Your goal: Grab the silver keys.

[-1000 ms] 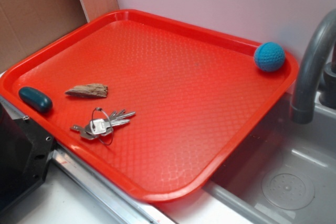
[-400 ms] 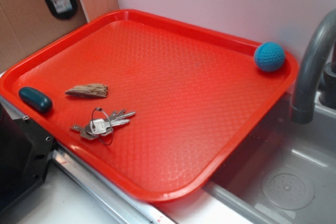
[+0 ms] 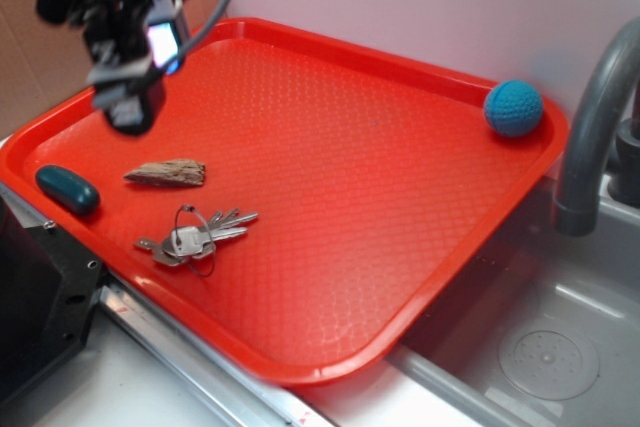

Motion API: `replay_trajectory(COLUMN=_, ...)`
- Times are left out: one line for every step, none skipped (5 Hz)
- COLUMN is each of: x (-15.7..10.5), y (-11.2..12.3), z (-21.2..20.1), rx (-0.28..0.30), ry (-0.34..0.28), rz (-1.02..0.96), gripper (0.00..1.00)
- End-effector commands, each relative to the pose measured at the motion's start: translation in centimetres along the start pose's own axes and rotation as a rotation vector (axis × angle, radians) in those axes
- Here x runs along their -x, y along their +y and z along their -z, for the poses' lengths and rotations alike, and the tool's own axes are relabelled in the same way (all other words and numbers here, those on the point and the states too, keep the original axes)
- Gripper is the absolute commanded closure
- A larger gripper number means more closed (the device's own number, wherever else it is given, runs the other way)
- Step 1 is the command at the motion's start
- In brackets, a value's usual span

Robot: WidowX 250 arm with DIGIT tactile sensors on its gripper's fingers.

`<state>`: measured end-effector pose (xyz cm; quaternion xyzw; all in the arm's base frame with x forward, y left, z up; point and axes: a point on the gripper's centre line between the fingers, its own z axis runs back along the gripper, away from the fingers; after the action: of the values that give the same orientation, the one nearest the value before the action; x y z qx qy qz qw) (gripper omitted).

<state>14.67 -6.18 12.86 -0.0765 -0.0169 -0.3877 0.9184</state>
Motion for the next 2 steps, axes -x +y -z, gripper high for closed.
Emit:
replay_trajectory(x=0.8, y=-1.4, z=1.2, rx=-0.119, ry=0.001, rz=0.135, gripper=0.0)
replay_trajectory(x=0.6, y=-0.2, z=4.2, rx=-0.13, ry=-0.003, rz=0.166, gripper=0.0)
